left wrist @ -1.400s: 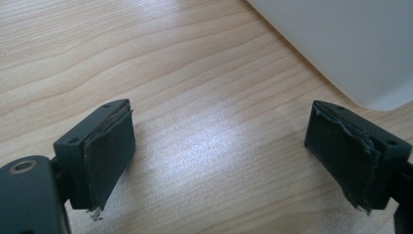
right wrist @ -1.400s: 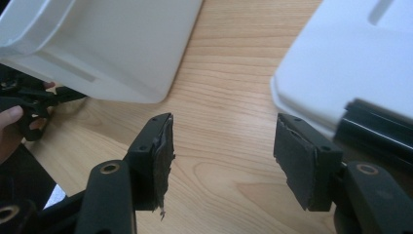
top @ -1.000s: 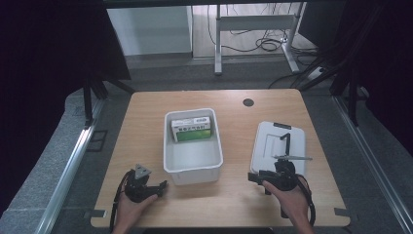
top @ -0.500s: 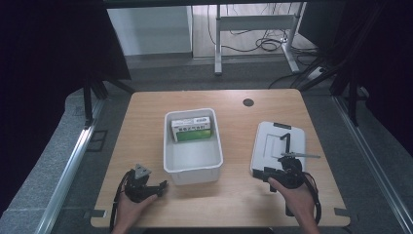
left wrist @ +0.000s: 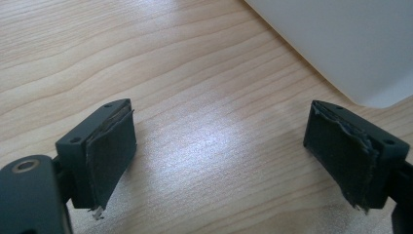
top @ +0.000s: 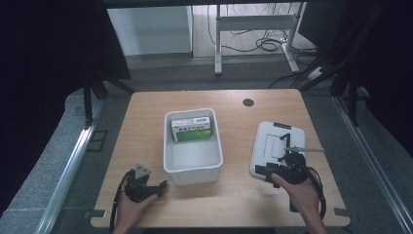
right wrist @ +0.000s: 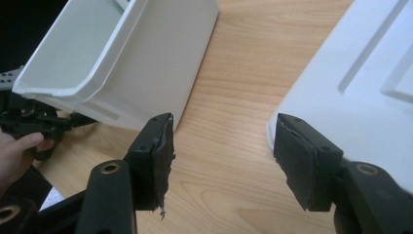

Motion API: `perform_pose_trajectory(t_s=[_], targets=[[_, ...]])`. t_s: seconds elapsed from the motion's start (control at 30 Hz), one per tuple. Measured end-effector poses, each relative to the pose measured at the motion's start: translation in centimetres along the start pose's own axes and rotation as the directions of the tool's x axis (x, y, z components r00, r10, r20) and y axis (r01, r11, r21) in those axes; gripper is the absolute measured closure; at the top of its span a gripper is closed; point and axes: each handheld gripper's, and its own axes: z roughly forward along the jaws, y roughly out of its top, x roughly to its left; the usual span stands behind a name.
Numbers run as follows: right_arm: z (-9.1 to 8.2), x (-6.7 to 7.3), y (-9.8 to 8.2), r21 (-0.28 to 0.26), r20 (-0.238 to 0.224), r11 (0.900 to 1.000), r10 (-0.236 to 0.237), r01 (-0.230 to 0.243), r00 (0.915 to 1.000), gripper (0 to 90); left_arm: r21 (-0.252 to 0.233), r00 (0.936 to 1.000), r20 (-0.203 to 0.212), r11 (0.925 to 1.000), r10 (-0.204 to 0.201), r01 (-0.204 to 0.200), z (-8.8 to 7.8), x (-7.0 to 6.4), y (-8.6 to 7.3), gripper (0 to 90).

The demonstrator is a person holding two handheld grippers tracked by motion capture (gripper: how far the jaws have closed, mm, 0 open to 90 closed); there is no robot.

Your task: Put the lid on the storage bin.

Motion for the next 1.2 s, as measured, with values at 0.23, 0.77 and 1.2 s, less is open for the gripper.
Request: perform_pose_trajectory(t_s=[0.23, 0.77, 1.2], targets=[[-0.4, 0.1, 1.1, -0.027, -0.006, 1.000, -0.005, 0.005, 1.0000, 40.0, -0.003, 1.0000, 0.000, 1.0000, -0.004, 0.004, 0.0, 0.0, 0.0, 11.8], [-1.2, 0.9, 4.1, -0.025, 0.017, 1.000, -0.011, 0.011, 0.9998, 40.3, -0.003, 1.0000, -0.002, 1.0000, -0.002, 0.002, 0.0, 0.0, 0.0, 11.8], [-1.9, 0.1, 6.3, -0.034, 0.048, 0.999, 0.013, -0.011, 0.9988, 40.2, -0.003, 1.0000, -0.001, 1.0000, -0.002, 0.002, 0.0, 0.0, 0.0, 11.7]])
